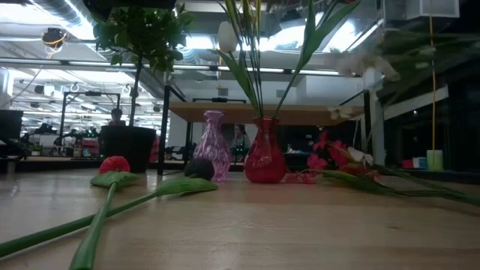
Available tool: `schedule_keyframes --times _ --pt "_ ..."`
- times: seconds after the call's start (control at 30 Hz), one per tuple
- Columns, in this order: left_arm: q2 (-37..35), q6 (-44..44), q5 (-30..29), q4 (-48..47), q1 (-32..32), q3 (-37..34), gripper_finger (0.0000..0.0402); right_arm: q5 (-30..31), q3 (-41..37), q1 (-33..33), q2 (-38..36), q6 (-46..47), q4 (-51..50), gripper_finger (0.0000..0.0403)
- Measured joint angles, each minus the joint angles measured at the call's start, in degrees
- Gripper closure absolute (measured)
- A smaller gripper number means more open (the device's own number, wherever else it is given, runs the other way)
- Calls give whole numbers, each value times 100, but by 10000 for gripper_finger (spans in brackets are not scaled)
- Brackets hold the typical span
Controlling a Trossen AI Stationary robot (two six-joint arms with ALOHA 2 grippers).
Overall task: Pick and place flowers into a vace then onto a shelf
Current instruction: Put the white flowers into the purple vase
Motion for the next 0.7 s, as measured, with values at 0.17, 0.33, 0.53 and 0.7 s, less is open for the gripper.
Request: schedule_keyframes --times 0.17,0.33,0.53,0.7 --pt "0 -1 0 0 0 0 398 352 301 2 0 -421 -1 403" --pt "0 -3 0 0 0 0 397 1160 657 0 0 -993 3 403" --pt "0 -7 0 0 0 0 399 1513 940 -4 0 -1592 1 403" --pt "0 -7 0 0 0 -1 396 1876 1048 -2 0 -1948 -4 403"
